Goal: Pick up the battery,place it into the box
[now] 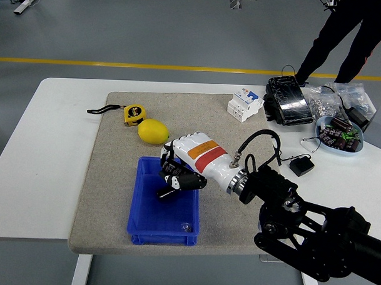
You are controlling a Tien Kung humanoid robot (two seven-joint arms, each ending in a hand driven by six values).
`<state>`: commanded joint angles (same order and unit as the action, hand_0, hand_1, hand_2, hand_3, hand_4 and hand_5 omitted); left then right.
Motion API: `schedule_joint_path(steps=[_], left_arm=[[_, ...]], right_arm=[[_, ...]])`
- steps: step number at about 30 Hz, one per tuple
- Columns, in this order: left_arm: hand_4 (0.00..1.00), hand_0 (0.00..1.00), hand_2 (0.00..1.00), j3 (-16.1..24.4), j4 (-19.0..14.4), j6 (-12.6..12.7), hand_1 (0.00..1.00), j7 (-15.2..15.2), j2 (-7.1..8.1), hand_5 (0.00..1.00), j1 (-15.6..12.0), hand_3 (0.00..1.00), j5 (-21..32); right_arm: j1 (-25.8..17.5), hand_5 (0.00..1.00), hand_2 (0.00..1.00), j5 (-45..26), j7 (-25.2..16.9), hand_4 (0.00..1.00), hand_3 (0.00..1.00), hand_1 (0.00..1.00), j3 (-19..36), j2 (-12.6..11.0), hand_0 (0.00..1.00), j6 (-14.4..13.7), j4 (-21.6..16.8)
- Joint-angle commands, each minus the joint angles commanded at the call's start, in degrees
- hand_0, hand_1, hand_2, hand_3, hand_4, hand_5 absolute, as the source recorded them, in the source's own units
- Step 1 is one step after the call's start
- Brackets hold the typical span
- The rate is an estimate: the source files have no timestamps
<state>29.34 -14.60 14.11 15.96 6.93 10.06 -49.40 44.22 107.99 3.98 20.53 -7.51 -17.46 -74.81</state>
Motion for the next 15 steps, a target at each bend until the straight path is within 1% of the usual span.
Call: schedule_joint_path(steps=[2, 6, 9, 10, 12, 15], left_arm=[[0.637, 0.562, 0.625, 0.0, 0.0, 0.0, 0.573, 0.0, 0.02, 0.605, 0.0, 0.585, 0.0], [0.637, 0.562, 0.625, 0.2, 0.0, -0.1, 0.573, 0.2, 0.14, 0.605, 0.1, 0.585, -0.3], [0.637, 0.562, 0.625, 0.2, 0.0, -0.1, 0.573, 0.2, 0.22, 0.605, 0.2, 0.585, -0.3], [0.636, 0.562, 0.625, 0.3, 0.0, -0.1, 0.572, 0.2, 0.24, 0.605, 0.2, 0.584, -0.3], [0.636, 0.562, 0.625, 0.3, 0.0, 0.0, 0.572, 0.2, 0.26, 0.605, 0.2, 0.584, -0.3], [0.636, 0.562, 0.625, 0.3, 0.1, -0.1, 0.572, 0.2, 0.29, 0.605, 0.2, 0.584, -0.3]], right_arm=[[0.2, 0.109, 0.407, -0.4, -0.3, 0.462, 0.442, 0.312, -1.2, 0.4, 0.172, 0.0, 0.0], [0.8, 0.118, 0.419, -2.2, -0.9, 0.472, 0.45, 0.326, -3.9, 1.0, 0.178, -0.6, 1.5], [1.3, 0.118, 0.419, -3.2, -1.0, 0.472, 0.45, 0.326, -4.9, 1.4, 0.178, -0.9, 2.4], [1.5, 0.182, 0.479, -3.5, -0.9, 0.611, 0.521, 0.394, -5.1, 1.6, 0.258, -0.8, 2.6], [1.7, 0.182, 0.479, -3.9, -0.9, 0.611, 0.521, 0.394, -5.4, 1.8, 0.258, -0.7, 2.7], [2.0, 0.182, 0.479, -4.2, -0.8, 0.611, 0.521, 0.394, -5.5, 1.9, 0.258, 0.3, 2.6]])
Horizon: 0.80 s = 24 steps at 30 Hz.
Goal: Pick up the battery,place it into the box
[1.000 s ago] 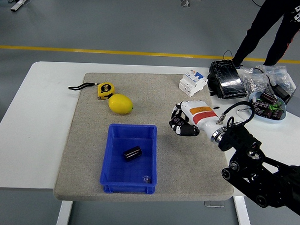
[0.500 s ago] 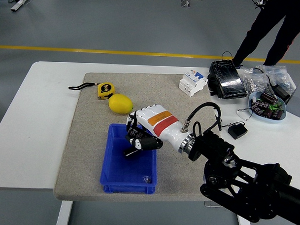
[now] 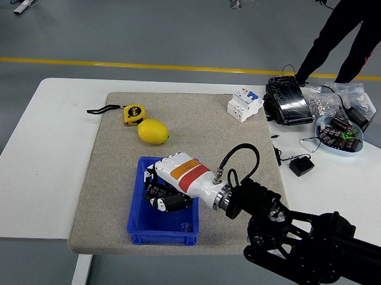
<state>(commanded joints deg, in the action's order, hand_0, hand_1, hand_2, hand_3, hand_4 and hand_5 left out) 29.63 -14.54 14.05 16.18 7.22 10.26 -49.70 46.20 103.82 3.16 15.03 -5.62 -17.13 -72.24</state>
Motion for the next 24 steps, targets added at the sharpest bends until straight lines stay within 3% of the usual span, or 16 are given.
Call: schedule_joint_path(steps=[1, 6, 7, 17, 24], left_arm=[[0.637, 0.562, 0.624, 0.0, 0.0, 0.0, 0.571, 0.0, 0.01, 0.603, 0.0, 0.585, 0.0], [0.637, 0.562, 0.624, 0.1, 0.0, -0.1, 0.571, 0.0, 0.06, 0.603, 0.0, 0.585, -0.1], [0.637, 0.561, 0.624, 0.0, 0.0, -0.1, 0.569, 0.0, 0.07, 0.604, 0.0, 0.585, -0.1], [0.636, 0.562, 0.626, -0.1, 0.0, -0.1, 0.569, -0.1, 0.04, 0.604, 0.1, 0.585, 0.0], [0.636, 0.562, 0.625, -0.1, -0.1, -0.1, 0.571, -0.1, 0.0, 0.603, -0.1, 0.585, 0.0]], right_arm=[[0.0, 0.22, 0.53, -0.1, 0.0, 0.674, 0.609, 0.42, 0.0, 0.0, 0.295, 0.1, 0.0], [0.6, 0.22, 0.53, -0.6, -0.1, 0.674, 0.609, 0.42, 0.6, 0.0, 0.295, 0.4, -0.1], [0.6, 0.229, 0.55, -0.7, -0.1, 0.686, 0.648, 0.428, 0.7, 0.1, 0.301, 0.4, 0.0], [0.7, 0.249, 0.559, -1.0, -0.1, 0.698, 0.657, 0.433, 2.7, -0.2, 0.298, 0.2, 0.8], [0.1, 0.258, 0.563, -0.8, 0.1, 0.701, 0.663, 0.434, 7.9, -1.4, 0.297, -0.1, 1.1]])
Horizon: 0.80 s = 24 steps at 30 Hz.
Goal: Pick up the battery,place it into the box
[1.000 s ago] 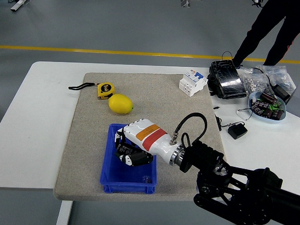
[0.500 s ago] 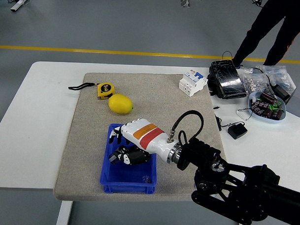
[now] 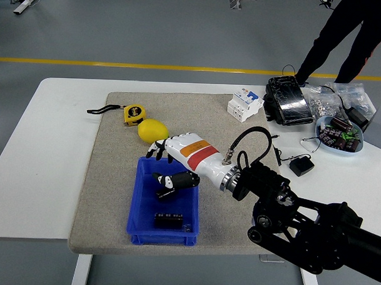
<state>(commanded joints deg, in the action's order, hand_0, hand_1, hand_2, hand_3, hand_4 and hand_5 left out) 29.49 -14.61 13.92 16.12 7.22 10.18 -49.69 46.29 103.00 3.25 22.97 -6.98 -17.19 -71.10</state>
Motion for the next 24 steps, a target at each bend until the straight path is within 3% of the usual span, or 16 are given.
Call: schedule_joint_path(steps=[7, 8, 13, 14, 15, 19, 20, 24], left_arm=[[0.636, 0.562, 0.627, 0.0, 0.0, 0.0, 0.572, -0.1, -0.05, 0.603, -0.4, 0.585, 0.0], [0.636, 0.563, 0.63, 0.2, 0.0, 0.0, 0.576, 0.0, -0.07, 0.604, -0.4, 0.585, -0.1], [0.636, 0.563, 0.63, -0.2, 0.0, 0.0, 0.576, -0.1, -0.13, 0.604, -0.5, 0.585, 0.3], [0.636, 0.562, 0.629, -0.1, 0.1, 0.0, 0.584, -0.2, -0.15, 0.605, -0.6, 0.585, 0.3], [0.636, 0.562, 0.629, -0.2, 0.1, 0.0, 0.584, -0.2, -0.19, 0.605, -0.7, 0.585, 0.3], [0.636, 0.562, 0.629, -0.2, 0.1, 0.0, 0.584, -0.2, -0.47, 0.605, -0.9, 0.585, 0.1], [0.636, 0.563, 0.632, -0.2, 0.1, 0.0, 0.586, -0.2, -0.55, 0.605, -0.9, 0.585, 0.0], [0.636, 0.563, 0.632, -0.3, 0.1, 0.0, 0.586, -0.3, -0.69, 0.605, -0.8, 0.585, 0.1]], right_arm=[[-2.6, 0.266, 0.569, -3.1, 0.7, 0.707, 0.666, 0.429, 7.1, -2.7, 0.278, -1.9, 1.8], [-3.4, 0.273, 0.612, -5.2, 0.2, 0.723, 0.662, 0.45, 8.3, -3.4, 0.316, -2.7, 2.4], [-7.9, 0.273, 0.612, -14.8, -2.1, 0.723, 0.662, 0.45, 14.3, -6.4, 0.316, -5.4, 4.0], [-8.9, 0.443, 0.755, -17.4, -3.0, 0.843, 0.68, 0.629, 15.2, -7.0, 0.527, -5.7, 4.0], [-9.9, 0.443, 0.755, -20.0, -4.2, 0.843, 0.68, 0.629, 15.9, -7.6, 0.527, -5.6, 3.9], [-13.8, 0.443, 0.755, -29.4, -11.1, 0.843, 0.68, 0.629, 18.0, -10.0, 0.527, -2.1, 2.5], [-15.1, 0.684, 0.815, -32.0, -12.8, 0.998, 0.839, 0.699, 18.7, -10.7, 0.65, -0.6, 1.9], [-19.0, 0.684, 0.815, -41.3, -16.7, 0.998, 0.839, 0.699, 21.2, -12.0, 0.65, 3.2, -0.4]])
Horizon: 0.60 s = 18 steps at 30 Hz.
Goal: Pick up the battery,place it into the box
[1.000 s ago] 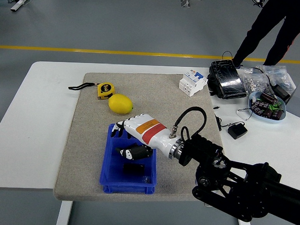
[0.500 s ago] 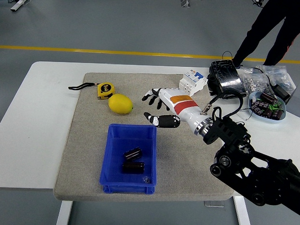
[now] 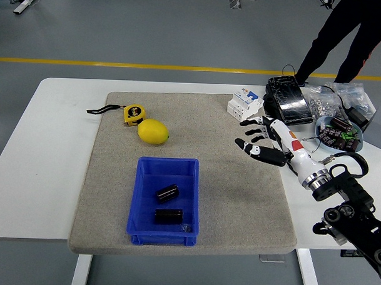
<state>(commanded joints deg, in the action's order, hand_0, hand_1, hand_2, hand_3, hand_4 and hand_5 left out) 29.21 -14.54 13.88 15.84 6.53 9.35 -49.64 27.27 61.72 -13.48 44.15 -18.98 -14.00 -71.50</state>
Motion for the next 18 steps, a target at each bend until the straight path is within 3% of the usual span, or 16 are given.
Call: schedule_joint_path(steps=[1, 2, 7, 8, 13, 14, 15, 18], left_arm=[[0.636, 0.563, 0.632, -0.1, 0.0, 0.0, 0.586, -0.1, -0.03, 0.605, 0.0, 0.585, 0.1], [0.636, 0.562, 0.631, -0.1, 0.0, 0.1, 0.589, -0.1, -0.08, 0.605, 0.1, 0.585, 0.1], [0.636, 0.562, 0.631, -0.2, 0.1, 0.2, 0.589, -0.3, -0.27, 0.605, 0.5, 0.585, 0.0], [0.635, 0.563, 0.63, -0.2, 0.1, 0.2, 0.589, -0.3, -0.28, 0.605, 0.5, 0.585, 0.1], [0.635, 0.563, 0.63, -0.5, 0.1, 0.4, 0.589, -0.5, -0.33, 0.605, 0.7, 0.585, 0.5], [0.637, 0.562, 0.627, -0.6, 0.1, 0.4, 0.587, -0.6, -0.35, 0.606, 0.7, 0.585, 0.6], [0.637, 0.562, 0.627, -0.6, 0.1, 0.5, 0.587, -0.6, -0.38, 0.606, 0.7, 0.585, 0.7], [0.637, 0.562, 0.627, -0.5, 0.1, 0.5, 0.587, -0.5, -0.51, 0.606, 0.6, 0.585, 0.6]], right_arm=[[-1.1, 0.684, 0.815, -2.6, -0.6, 0.998, 0.839, 0.699, 0.7, -0.2, 0.65, 0.7, -0.7], [-2.1, 0.829, 0.864, -5.2, -1.0, 0.998, 0.888, 0.781, 1.4, -0.3, 0.761, 1.2, -1.3], [-7.7, 0.829, 0.864, -16.9, -2.2, 0.998, 0.888, 0.781, 5.8, 0.9, 0.761, 2.8, -3.8], [-8.9, 0.868, 0.87, -17.9, -2.3, 0.998, 0.901, 0.808, 6.8, 1.5, 0.804, 3.0, -4.0], [-16.1, 0.868, 0.87, -14.6, -4.1, 0.998, 0.901, 0.808, 13.9, 7.0, 0.804, 3.2, -4.6], [-17.4, 0.899, 0.883, -14.1, -4.8, 0.998, 0.914, 0.857, 15.1, 8.0, 0.885, 2.9, -4.8], [-18.7, 0.899, 0.883, -13.8, -5.5, 0.998, 0.914, 0.857, 16.1, 8.9, 0.885, 2.7, -4.9], [-20.5, 0.899, 0.883, -12.1, -5.6, 0.998, 0.914, 0.857, 17.1, 8.6, 0.885, 3.3, -5.3]])
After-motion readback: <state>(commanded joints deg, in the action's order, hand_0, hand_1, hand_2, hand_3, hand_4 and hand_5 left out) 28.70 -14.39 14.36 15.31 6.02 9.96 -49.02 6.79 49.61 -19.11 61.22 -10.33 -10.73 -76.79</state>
